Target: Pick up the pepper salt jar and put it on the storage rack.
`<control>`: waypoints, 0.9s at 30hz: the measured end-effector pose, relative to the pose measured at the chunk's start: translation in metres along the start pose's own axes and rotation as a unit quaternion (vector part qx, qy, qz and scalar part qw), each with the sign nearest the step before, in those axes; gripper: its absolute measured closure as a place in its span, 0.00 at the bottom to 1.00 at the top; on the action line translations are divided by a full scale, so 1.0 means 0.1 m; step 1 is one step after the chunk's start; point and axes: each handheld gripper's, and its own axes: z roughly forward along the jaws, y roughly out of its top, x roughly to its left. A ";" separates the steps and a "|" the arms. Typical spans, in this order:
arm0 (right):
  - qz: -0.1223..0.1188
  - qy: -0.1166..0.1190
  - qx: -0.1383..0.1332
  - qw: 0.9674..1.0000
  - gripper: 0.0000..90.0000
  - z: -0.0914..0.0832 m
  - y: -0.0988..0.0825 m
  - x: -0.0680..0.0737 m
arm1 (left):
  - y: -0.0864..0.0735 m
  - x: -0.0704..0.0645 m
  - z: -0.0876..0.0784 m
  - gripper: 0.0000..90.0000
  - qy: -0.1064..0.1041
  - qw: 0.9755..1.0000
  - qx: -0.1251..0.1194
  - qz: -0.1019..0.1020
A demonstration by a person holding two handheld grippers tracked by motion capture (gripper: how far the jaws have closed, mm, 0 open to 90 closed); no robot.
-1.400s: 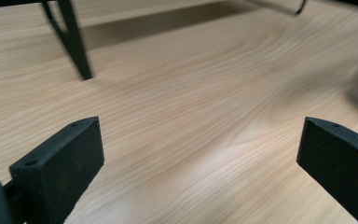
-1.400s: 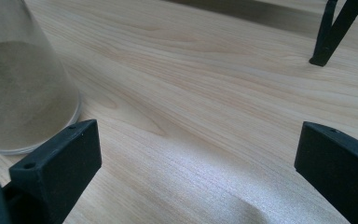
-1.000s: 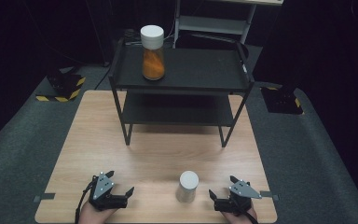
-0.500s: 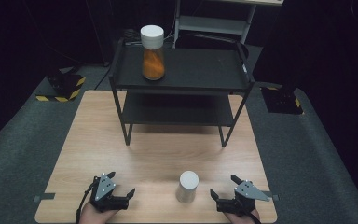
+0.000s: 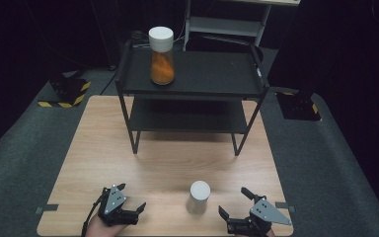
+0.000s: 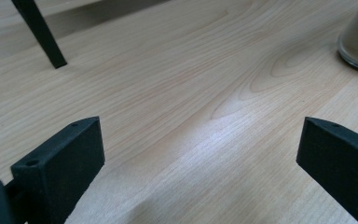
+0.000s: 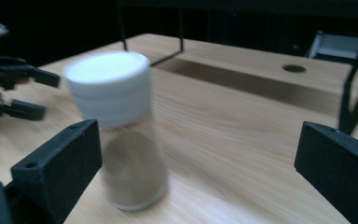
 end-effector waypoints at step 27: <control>-0.012 0.040 0.018 0.999 0.11 0.45 0.08 0.30 | -0.01 0.08 0.00 0.01 -0.006 1.000 -0.005 -0.006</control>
